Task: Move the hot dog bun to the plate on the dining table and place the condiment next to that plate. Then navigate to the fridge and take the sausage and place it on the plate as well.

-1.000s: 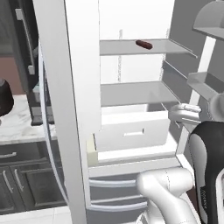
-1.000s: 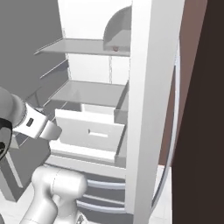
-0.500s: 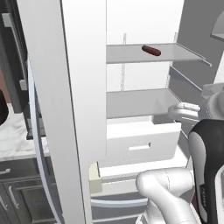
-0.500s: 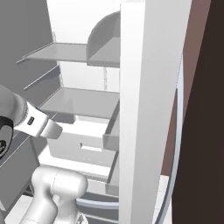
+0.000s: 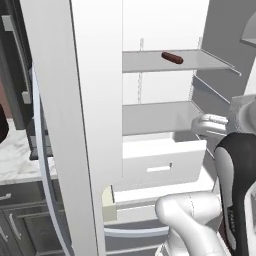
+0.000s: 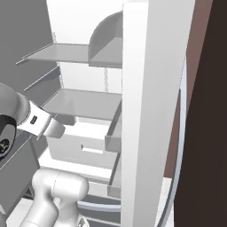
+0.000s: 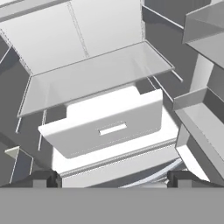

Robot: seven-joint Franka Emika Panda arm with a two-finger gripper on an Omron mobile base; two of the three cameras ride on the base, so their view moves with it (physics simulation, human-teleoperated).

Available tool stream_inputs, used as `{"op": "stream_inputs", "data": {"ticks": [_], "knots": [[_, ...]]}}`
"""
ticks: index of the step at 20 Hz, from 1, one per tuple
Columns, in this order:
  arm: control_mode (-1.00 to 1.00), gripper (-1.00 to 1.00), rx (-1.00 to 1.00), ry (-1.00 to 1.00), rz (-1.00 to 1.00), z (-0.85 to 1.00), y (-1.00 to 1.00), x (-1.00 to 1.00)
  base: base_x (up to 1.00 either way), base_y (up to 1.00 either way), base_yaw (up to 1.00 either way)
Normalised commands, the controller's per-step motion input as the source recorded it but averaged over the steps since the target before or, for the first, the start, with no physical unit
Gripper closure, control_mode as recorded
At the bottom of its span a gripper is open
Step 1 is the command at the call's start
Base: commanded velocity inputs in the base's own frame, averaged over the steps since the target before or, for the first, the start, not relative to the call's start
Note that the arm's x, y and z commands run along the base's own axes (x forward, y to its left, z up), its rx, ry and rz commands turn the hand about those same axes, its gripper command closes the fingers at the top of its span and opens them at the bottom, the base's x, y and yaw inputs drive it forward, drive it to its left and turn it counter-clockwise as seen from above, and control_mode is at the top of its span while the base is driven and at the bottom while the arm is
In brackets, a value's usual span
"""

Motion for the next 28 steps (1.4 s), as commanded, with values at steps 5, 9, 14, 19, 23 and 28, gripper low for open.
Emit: {"op": "stream_inputs", "data": {"ticks": [5, 9, 14, 19, 23, 28], "knots": [[-1.00, -1.00, 0.00, -0.01, 0.00, 0.49, -0.17, 0.59, 0.00, 0.00, 0.00], [-1.00, -1.00, -0.11, -0.01, 0.02, 0.73, -0.07, 0.60, 0.00, 0.00, 0.00], [-1.00, -1.00, -0.20, -0.04, 0.01, 0.65, 0.00, 0.57, 0.00, 0.00, 0.00], [-1.00, -1.00, -0.08, 0.00, 0.06, 0.15, -0.05, 0.56, 0.00, 0.00, 0.00], [-1.00, -1.00, -0.04, 0.00, 0.11, 0.00, -0.13, 0.65, 0.00, 0.00, 0.00], [-1.00, -1.00, 0.00, 0.00, 0.18, 0.00, -0.03, 0.66, 0.00, 0.00, 0.00]]}}
